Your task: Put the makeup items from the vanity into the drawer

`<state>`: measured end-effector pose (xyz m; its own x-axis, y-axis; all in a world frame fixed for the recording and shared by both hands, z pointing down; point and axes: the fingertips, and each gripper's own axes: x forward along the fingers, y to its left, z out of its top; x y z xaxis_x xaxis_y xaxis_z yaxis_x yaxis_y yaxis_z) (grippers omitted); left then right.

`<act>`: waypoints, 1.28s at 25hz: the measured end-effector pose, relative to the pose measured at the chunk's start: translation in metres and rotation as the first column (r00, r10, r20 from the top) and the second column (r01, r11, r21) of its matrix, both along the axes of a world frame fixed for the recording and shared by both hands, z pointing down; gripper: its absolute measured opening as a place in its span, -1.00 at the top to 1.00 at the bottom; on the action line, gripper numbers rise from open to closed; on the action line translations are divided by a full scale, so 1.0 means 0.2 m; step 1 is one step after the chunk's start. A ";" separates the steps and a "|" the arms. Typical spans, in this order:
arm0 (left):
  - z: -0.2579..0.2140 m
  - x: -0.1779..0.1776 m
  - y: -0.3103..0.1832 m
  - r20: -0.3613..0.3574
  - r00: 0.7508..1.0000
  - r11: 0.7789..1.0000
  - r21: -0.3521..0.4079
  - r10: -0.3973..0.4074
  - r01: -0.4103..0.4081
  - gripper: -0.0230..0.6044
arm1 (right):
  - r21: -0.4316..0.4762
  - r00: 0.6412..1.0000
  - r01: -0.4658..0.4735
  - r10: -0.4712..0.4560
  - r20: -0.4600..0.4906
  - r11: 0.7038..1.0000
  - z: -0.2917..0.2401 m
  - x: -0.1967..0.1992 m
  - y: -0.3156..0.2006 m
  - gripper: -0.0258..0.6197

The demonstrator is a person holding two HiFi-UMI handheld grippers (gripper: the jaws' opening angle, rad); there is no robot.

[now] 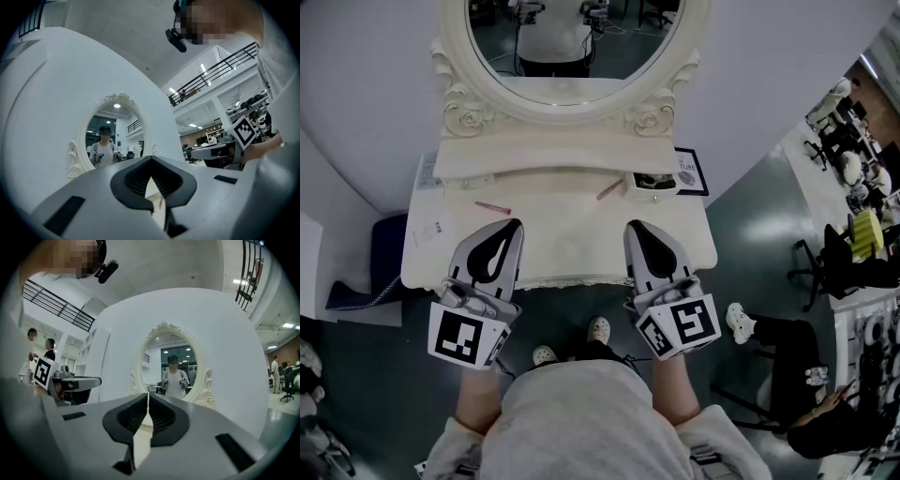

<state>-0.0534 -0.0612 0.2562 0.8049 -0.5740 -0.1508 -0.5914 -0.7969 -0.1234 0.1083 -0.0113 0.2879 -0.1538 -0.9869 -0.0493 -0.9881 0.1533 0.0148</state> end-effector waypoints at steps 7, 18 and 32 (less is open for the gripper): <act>0.00 -0.05 0.04 -0.001 1.000 1.000 0.004 0.006 -0.006 0.89 | 0.022 1.000 -0.001 0.001 0.004 1.000 -0.01 -0.06 0.06 0.84; -0.01 -0.10 0.10 -0.004 1.000 1.000 0.013 0.021 -0.021 0.89 | 0.050 1.000 -0.005 0.005 0.001 0.999 -0.03 -0.14 0.14 0.84; -0.02 -0.10 0.18 -0.008 0.999 0.999 0.021 0.040 -0.039 0.89 | 0.072 1.000 -0.001 0.000 0.014 0.997 -0.05 -0.18 0.22 0.84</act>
<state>-0.0737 -0.0249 0.2518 0.8256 -0.5385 -0.1686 -0.5605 -0.8170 -0.1353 0.0722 0.0323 0.2775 -0.1520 -0.9808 -0.1220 -0.9884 0.1517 0.0119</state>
